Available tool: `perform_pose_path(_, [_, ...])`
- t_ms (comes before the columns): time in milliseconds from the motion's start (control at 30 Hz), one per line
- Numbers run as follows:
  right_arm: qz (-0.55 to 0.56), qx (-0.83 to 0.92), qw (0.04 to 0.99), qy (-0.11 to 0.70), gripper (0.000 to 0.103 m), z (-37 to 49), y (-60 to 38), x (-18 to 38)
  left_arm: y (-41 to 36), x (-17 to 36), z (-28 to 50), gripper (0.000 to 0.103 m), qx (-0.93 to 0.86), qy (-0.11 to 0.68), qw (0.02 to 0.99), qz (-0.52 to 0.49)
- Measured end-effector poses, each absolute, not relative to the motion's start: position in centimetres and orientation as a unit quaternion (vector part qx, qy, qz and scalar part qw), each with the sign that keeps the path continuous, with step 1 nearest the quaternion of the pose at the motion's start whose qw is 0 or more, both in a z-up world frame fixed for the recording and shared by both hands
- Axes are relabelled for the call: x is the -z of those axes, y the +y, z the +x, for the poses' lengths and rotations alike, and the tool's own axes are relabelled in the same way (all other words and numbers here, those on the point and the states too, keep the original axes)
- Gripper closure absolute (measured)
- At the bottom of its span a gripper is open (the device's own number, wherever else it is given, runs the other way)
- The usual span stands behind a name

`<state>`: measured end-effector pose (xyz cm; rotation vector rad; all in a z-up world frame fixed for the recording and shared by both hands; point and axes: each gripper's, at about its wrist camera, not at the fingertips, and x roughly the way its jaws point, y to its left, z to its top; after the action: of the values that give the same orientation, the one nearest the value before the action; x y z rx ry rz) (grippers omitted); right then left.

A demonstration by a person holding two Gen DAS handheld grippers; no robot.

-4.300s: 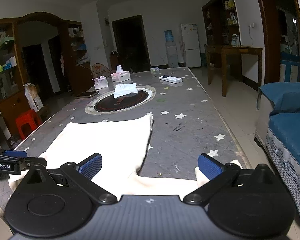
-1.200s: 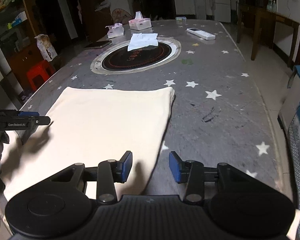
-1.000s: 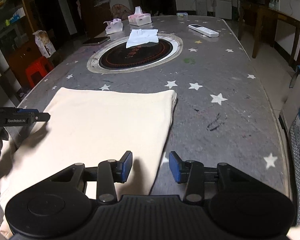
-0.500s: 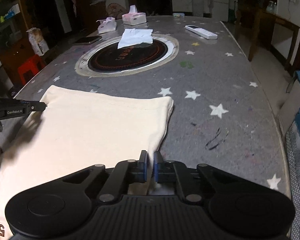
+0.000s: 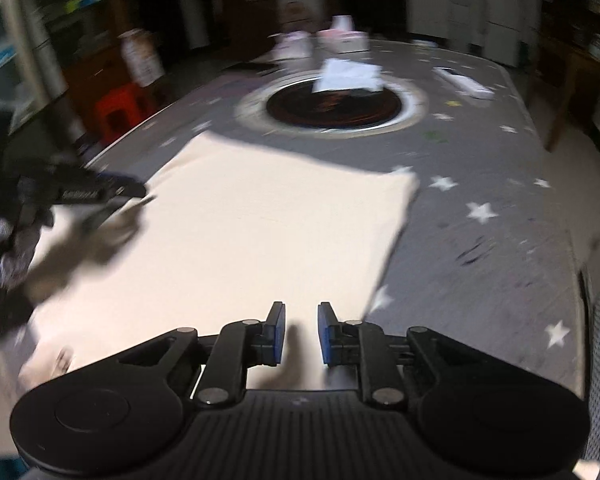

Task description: Fold clothes

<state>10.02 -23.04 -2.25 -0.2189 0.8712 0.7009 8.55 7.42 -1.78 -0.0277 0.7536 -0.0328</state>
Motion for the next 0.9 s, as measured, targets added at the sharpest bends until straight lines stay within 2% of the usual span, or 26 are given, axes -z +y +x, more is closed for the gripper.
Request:
perform_pose_path(333, [-0.151,-0.34,0.838,0.399,0.075,4.1,-23.9,3.4,2.8,2.8,-0.5,0.082,0.083,0.369,0.925,-0.009])
perform_pose_path(500, [-0.133,-0.318,0.85,0.398,0.07,2.8,-26.6,4.2,1.5,3.0,-1.8,0.083,0.101,0.366,0.925,-0.015])
perform_pose_path(900, [-0.043,-0.25,0.884,0.393,0.07,5.6,-30.7,4.7,0.4,3.1,-2.4,0.084,0.122,0.371,0.921,0.003])
